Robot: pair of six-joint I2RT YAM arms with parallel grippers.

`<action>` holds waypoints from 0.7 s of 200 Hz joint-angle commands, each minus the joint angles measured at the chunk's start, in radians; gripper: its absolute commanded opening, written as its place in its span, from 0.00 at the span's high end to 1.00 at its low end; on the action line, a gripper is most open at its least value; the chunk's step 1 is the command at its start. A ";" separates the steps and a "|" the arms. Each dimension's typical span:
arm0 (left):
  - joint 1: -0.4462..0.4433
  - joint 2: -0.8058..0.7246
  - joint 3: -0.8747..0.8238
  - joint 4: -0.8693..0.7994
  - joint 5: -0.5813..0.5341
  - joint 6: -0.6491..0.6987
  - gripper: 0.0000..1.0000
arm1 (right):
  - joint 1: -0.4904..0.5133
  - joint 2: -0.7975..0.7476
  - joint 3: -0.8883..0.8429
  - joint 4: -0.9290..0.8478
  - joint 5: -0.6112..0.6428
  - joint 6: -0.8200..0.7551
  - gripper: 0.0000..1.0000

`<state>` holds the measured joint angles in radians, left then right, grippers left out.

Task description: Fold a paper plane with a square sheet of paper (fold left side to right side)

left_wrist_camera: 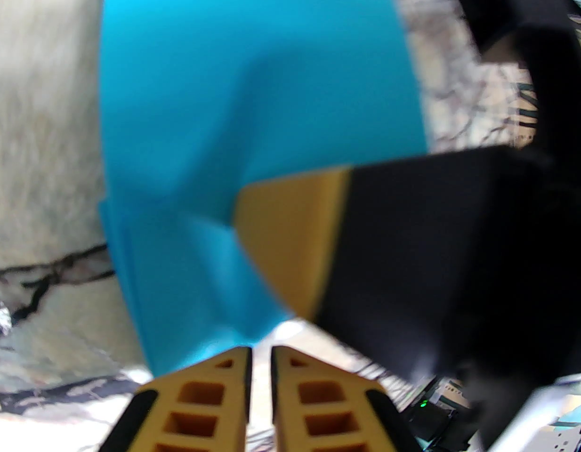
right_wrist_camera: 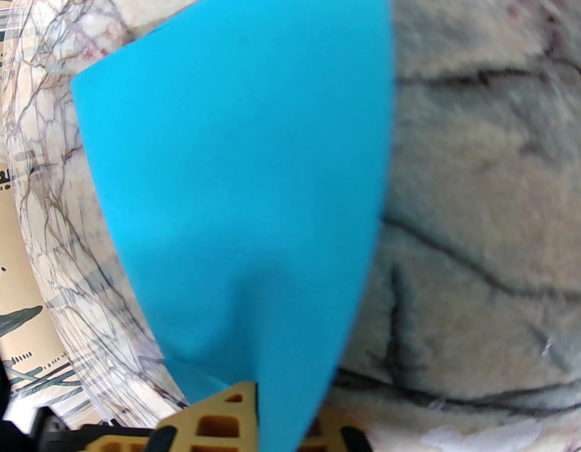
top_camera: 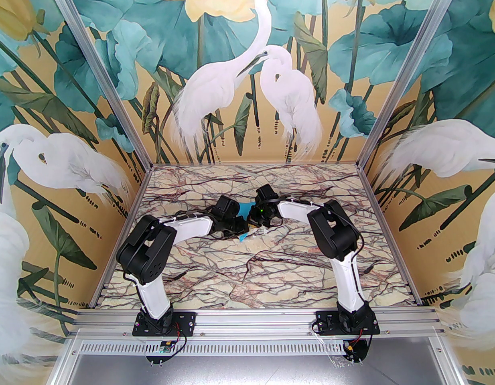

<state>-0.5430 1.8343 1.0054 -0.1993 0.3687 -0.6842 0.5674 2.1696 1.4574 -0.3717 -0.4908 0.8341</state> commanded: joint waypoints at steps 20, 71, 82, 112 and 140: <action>-0.005 0.001 -0.009 -0.006 -0.030 0.028 0.84 | 0.002 0.004 0.000 0.014 -0.030 0.038 0.87; -0.005 0.029 -0.011 0.071 -0.001 -0.047 0.84 | 0.002 -0.075 -0.124 0.164 -0.013 0.161 0.76; -0.005 0.033 -0.013 0.083 0.006 -0.057 0.84 | 0.002 -0.093 -0.159 0.199 -0.006 0.191 0.76; -0.005 0.023 -0.016 0.095 0.007 -0.067 0.84 | 0.002 -0.121 -0.233 0.265 0.006 0.237 0.79; -0.005 0.017 -0.012 0.092 0.010 -0.060 0.84 | 0.001 -0.115 -0.245 0.281 0.008 0.246 0.94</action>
<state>-0.5438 1.8435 0.9962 -0.1448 0.3672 -0.7383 0.5674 2.0747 1.2320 -0.1135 -0.4973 1.0431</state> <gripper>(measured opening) 0.160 0.131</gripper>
